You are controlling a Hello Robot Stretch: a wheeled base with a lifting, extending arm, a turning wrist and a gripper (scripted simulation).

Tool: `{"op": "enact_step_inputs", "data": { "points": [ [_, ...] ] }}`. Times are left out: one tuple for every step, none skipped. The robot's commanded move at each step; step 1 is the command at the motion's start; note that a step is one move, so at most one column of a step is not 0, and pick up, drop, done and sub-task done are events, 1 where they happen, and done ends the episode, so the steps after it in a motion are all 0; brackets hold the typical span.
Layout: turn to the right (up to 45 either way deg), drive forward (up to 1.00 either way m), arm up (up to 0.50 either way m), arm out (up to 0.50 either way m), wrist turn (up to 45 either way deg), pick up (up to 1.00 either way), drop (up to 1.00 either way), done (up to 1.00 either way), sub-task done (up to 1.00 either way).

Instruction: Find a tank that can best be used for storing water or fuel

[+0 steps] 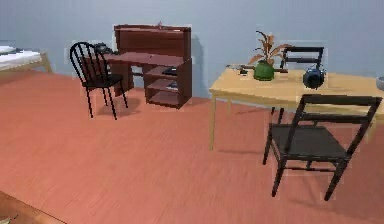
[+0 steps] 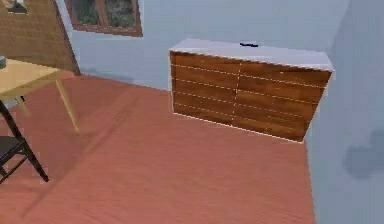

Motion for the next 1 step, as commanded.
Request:
{"op": "enact_step_inputs", "data": {
  "points": [
    [0.0,0.75,0.00,0.00,0.0,0.00,0.00,0.00,0.00]
  ]
}}
